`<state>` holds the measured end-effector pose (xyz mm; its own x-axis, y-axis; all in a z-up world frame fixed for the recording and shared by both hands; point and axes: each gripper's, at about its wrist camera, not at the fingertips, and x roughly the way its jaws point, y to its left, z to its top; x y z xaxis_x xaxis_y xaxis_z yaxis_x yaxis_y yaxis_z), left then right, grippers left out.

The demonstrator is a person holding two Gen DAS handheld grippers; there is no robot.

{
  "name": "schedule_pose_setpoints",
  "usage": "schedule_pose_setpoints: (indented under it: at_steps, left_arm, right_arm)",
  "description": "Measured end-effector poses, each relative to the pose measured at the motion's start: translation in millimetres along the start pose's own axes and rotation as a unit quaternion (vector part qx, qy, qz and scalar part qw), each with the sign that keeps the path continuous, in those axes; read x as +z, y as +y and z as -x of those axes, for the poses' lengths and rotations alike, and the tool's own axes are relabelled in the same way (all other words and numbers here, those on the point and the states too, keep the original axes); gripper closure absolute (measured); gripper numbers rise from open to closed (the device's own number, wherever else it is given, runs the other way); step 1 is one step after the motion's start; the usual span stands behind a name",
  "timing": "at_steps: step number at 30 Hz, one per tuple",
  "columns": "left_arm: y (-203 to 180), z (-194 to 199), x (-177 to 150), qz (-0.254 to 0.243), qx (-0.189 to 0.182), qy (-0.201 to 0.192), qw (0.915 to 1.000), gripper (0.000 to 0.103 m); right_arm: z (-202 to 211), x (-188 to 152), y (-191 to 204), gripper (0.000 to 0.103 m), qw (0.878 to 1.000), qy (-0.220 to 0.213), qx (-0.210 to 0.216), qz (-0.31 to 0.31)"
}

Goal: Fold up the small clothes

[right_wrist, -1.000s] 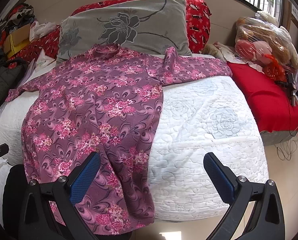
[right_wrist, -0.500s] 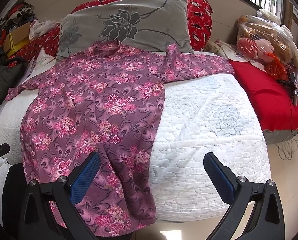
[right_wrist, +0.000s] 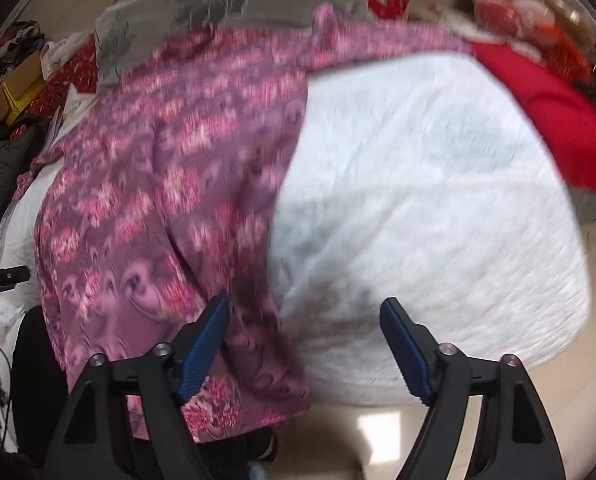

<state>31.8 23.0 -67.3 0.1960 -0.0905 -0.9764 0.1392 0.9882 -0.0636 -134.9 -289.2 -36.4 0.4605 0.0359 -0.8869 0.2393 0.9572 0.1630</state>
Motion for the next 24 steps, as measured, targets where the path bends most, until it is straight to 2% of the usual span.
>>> schedule_pose_setpoints:
  at_steps: [3, 4, 5, 6, 7, 8, 9, 10, 12, 14, 15, 18, 19, 21, 23, 24]
  left_arm:
    - [-15.7, -14.4, 0.8, -0.016, 0.000, 0.022, 0.9996, 0.001]
    - [-21.4, -20.0, 0.6, -0.021, -0.009, 0.032, 0.9992, 0.006]
    - [-24.9, -23.6, 0.0, -0.025, -0.015, 0.039, 0.9988, 0.022]
    - [-27.7, -27.5, -0.7, -0.029, -0.023, 0.050, 0.9981, 0.054]
    - [-29.3, -31.6, -1.6, -0.029, -0.039, 0.064, 0.9968, 0.068]
    - [-27.9, -31.7, -2.9, -0.020, -0.058, 0.074, 0.9953, 0.080]
    - [-25.5, -28.3, -4.2, -0.014, -0.067, 0.071, 0.9951, 0.097]
    - [-21.1, -20.3, -5.8, -0.013, -0.082, 0.066, 0.9944, 0.097]
    - [-8.1, -4.5, -9.3, 0.005, -0.105, 0.062, 0.9926, 0.097]
    - [11.5, 27.3, -15.4, 0.033, -0.157, 0.051, 0.9857, 0.098]
    - [19.3, 44.3, -18.1, 0.040, -0.175, 0.039, 0.9831, 0.099]
    - [42.4, 98.0, -19.9, 0.054, -0.211, -0.003, 0.9761, 0.100]
    - [49.0, 106.4, -14.8, 0.057, -0.210, -0.009, 0.9760, 0.100]
    - [57.4, 108.9, -15.0, 0.059, -0.184, -0.011, 0.9811, 0.100]
    - [65.7, 91.2, -13.0, 0.074, -0.157, 0.011, 0.9848, 0.099]
    - [65.2, 81.6, -19.4, 0.081, -0.150, 0.024, 0.9851, 0.099]
  right_arm:
    - [-22.3, -9.1, 5.6, 0.038, 0.999, 0.030, 0.020, 0.006]
    - [-30.2, -11.3, 9.0, 0.042, 0.999, 0.041, 0.025, 0.012]
    - [-35.9, -12.7, 11.9, 0.047, 0.998, 0.048, 0.029, 0.017]
    - [-41.8, -14.2, 15.3, 0.048, 0.998, 0.054, 0.026, 0.024]
    - [-44.3, -15.1, 18.2, 0.050, 0.998, 0.053, 0.015, 0.032]
    - [-44.3, -15.9, 19.5, 0.060, 0.998, 0.049, 0.012, 0.037]
    - [-42.5, -16.8, 18.9, 0.074, 0.998, 0.045, 0.015, 0.038]
    - [-39.3, -17.4, 16.3, 0.096, 0.998, 0.042, 0.029, 0.034]
    - [-25.3, -17.8, 7.9, 0.096, 0.996, 0.036, 0.076, 0.015]
    - [1.7, -16.0, 2.8, 0.096, 0.994, 0.017, 0.109, 0.005]
    - [22.4, -13.8, -0.7, 0.096, 0.990, 0.003, 0.139, -0.007]
    - [90.2, -7.1, -11.5, 0.096, 0.977, -0.067, 0.202, -0.026]
    - [107.4, -4.4, -17.1, 0.100, 0.972, -0.087, 0.213, -0.034]
    - [121.1, -2.8, -26.8, 0.102, 0.970, -0.105, 0.212, -0.048]
    - [117.3, -1.6, -35.9, 0.102, 0.975, -0.107, 0.185, -0.054]
    - [107.2, -2.5, -42.1, 0.102, 0.978, -0.095, 0.171, -0.067]
